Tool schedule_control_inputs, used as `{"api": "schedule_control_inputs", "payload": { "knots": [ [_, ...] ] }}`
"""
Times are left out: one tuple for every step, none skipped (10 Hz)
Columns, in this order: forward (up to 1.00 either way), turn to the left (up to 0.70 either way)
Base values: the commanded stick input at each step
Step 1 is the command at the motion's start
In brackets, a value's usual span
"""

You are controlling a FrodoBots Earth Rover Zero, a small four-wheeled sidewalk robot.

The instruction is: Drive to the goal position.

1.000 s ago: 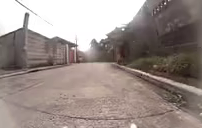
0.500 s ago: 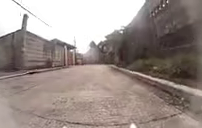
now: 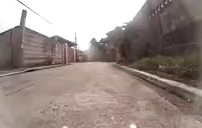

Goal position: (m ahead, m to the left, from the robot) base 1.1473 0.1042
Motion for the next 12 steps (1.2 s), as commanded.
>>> {"api": "schedule_control_inputs", "payload": {
  "knots": [
    [0.7, 0.0],
    [0.7, 0.01],
    [0.7, 0.01],
    [0.7, 0.01],
    [0.7, 0.01],
    [0.7, 0.01],
    [0.7, 0.01],
    [0.7, 0.01],
    [0.75, 0.01],
    [0.8, 0.01],
    [0.85, 0.01],
    [0.85, 0.01]
  ]
}}
